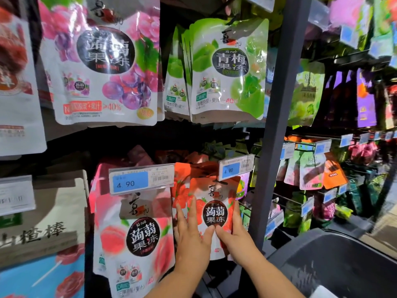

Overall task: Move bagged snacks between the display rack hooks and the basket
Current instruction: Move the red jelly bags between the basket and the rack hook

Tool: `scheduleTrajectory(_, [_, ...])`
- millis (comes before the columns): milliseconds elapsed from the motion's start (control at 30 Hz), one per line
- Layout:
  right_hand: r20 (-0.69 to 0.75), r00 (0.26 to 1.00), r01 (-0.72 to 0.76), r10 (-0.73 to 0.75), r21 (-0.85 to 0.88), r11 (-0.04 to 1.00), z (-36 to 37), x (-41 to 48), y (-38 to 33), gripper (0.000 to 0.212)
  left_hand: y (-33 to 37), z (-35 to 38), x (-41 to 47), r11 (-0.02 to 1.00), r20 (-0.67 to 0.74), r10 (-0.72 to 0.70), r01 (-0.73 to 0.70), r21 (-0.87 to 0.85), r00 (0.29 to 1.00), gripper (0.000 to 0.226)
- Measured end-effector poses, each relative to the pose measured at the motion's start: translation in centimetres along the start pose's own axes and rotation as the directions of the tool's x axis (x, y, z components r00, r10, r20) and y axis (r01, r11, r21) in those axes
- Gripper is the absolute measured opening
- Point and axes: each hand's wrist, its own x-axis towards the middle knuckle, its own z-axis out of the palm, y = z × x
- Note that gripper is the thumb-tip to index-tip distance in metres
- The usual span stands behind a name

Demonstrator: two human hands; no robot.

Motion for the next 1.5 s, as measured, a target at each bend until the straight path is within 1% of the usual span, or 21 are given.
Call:
scheduleTrajectory(100, [0.017, 1.0, -0.019, 0.02, -0.055, 0.998, 0.2, 0.7, -0.3, 0.09, 0.2, 0.3, 0.8, 0.996, -0.016, -0.075, 0.076, 0.037, 0.997, 0.084])
scheduleTrajectory(200, [0.017, 0.998, -0.063, 0.066, -0.142, 0.988, 0.4, 1.8, -0.7, 0.086, 0.7, 0.3, 1.6, 0.992, -0.064, -0.097, 0.102, 0.08, 0.993, 0.084])
scheduleTrajectory(333, [0.016, 0.996, -0.085, 0.091, -0.228, 0.97, 0.8, 3.8, -0.9, 0.078, 0.7, 0.2, 3.2, 0.983, -0.059, -0.176, 0.178, 0.04, 0.983, 0.083])
scheduleTrajectory(400, [0.007, 0.993, -0.111, 0.117, -0.274, 0.955, 1.0, 4.8, -0.8, 0.067, 0.9, 0.1, 4.0, 0.982, -0.085, -0.188, 0.19, 0.016, 0.979, 0.082])
scheduleTrajectory(467, [0.003, 0.994, -0.108, 0.113, -0.284, 0.953, 1.1, 5.5, -0.8, 0.043, 1.0, 0.0, 4.5, 0.979, -0.087, -0.204, 0.204, -0.018, 0.975, 0.081])
scheduleTrajectory(500, [0.012, 0.994, -0.102, 0.11, -0.284, 0.953, 1.1, 5.7, -0.9, 0.035, 1.0, 0.0, 4.6, 0.977, -0.088, -0.213, 0.21, -0.041, 0.973, 0.081])
scheduleTrajectory(533, [0.024, 0.994, -0.093, 0.104, -0.293, 0.952, 1.0, 5.9, -0.9, 0.035, 1.0, 0.0, 4.7, 0.976, -0.092, -0.216, 0.212, -0.052, 0.972, 0.083])
scheduleTrajectory(667, [0.059, 0.996, -0.044, 0.062, -0.277, 0.96, 0.7, 5.9, -1.0, 0.049, 1.0, -0.2, 4.2, 0.976, -0.099, -0.216, 0.215, -0.02, 0.971, 0.088])
scheduleTrajectory(767, [0.048, 0.998, -0.021, 0.034, -0.258, 0.966, 0.4, 5.7, -1.0, 0.055, 0.9, 0.0, 3.6, 0.981, -0.129, -0.182, 0.19, 0.049, 0.975, 0.09])
scheduleTrajectory(867, [0.032, 0.997, -0.055, 0.066, -0.269, 0.962, 0.5, 5.1, -1.1, 0.06, 0.8, 0.4, 2.6, 0.976, -0.125, -0.173, 0.187, 0.111, 0.977, 0.084])
scheduleTrajectory(933, [0.015, 0.995, -0.088, 0.097, -0.284, 0.955, 0.7, 4.6, -1.4, 0.054, 0.6, 0.7, 1.9, 0.966, -0.128, -0.173, 0.194, 0.17, 0.977, 0.082])
scheduleTrajectory(1000, [-0.006, 0.997, -0.071, 0.073, -0.326, 0.943, 0.8, 3.7, -2.1, 0.048, 0.6, 0.8, 1.0, 0.957, -0.135, -0.151, 0.179, 0.228, 0.979, 0.081])
scheduleTrajectory(1033, [-0.016, 0.999, -0.047, 0.045, -0.355, 0.934, 0.7, 3.0, -2.5, 0.048, 0.6, 0.9, 0.6, 0.955, -0.142, -0.13, 0.162, 0.247, 0.981, 0.079])
scheduleTrajectory(1167, [0.028, 0.997, 0.079, -0.074, -0.414, 0.907, -1.6, -1.0, -3.6, 0.067, 1.0, 1.5, -1.6, 0.949, -0.165, -0.062, 0.109, 0.294, 0.984, 0.063])
scheduleTrajectory(1200, [0.047, 0.995, 0.103, -0.092, -0.441, 0.891, -2.5, -2.2, -3.6, 0.066, 1.0, 1.7, -2.1, 0.947, -0.156, -0.061, 0.106, 0.303, 0.986, 0.06])
scheduleTrajectory(1267, [0.069, 0.992, 0.121, -0.101, -0.459, 0.88, -4.7, -4.1, -2.8, 0.056, 1.3, 1.9, -3.0, 0.95, -0.148, -0.057, 0.1, 0.297, 0.987, 0.054])
scheduleTrajectory(1333, [0.079, 0.995, 0.09, -0.059, -0.477, 0.874, -7.3, -5.7, -1.1, 0.043, 1.7, 2.1, -3.7, 0.961, -0.132, -0.028, 0.063, 0.27, 0.991, 0.046])
scheduleTrajectory(1367, [0.078, 0.997, 0.052, -0.015, -0.499, 0.865, -8.7, -6.5, -0.1, 0.037, 2.0, 2.1, -4.0, 0.967, -0.106, 0.009, 0.018, 0.253, 0.994, 0.042])
scheduleTrajectory(1433, [0.056, 0.996, -0.031, 0.073, -0.542, 0.84, -11.5, -8.1, 1.9, 0.025, 2.2, 2.4, -4.6, 0.963, 0.002, 0.138, -0.135, 0.233, 0.99, 0.034])
scheduleTrajectory(1467, [0.028, 0.991, -0.09, 0.129, -0.566, 0.819, -13.3, -9.8, 3.5, 0.019, 2.6, 3.4, -5.4, 0.954, 0.092, 0.202, -0.217, 0.205, 0.975, 0.029])
scheduleTrajectory(1500, [0.019, 0.987, -0.117, 0.159, -0.594, 0.796, -14.4, -10.6, 4.5, 0.015, 2.8, 3.5, -5.6, 0.942, 0.157, 0.261, -0.287, 0.174, 0.952, 0.024])
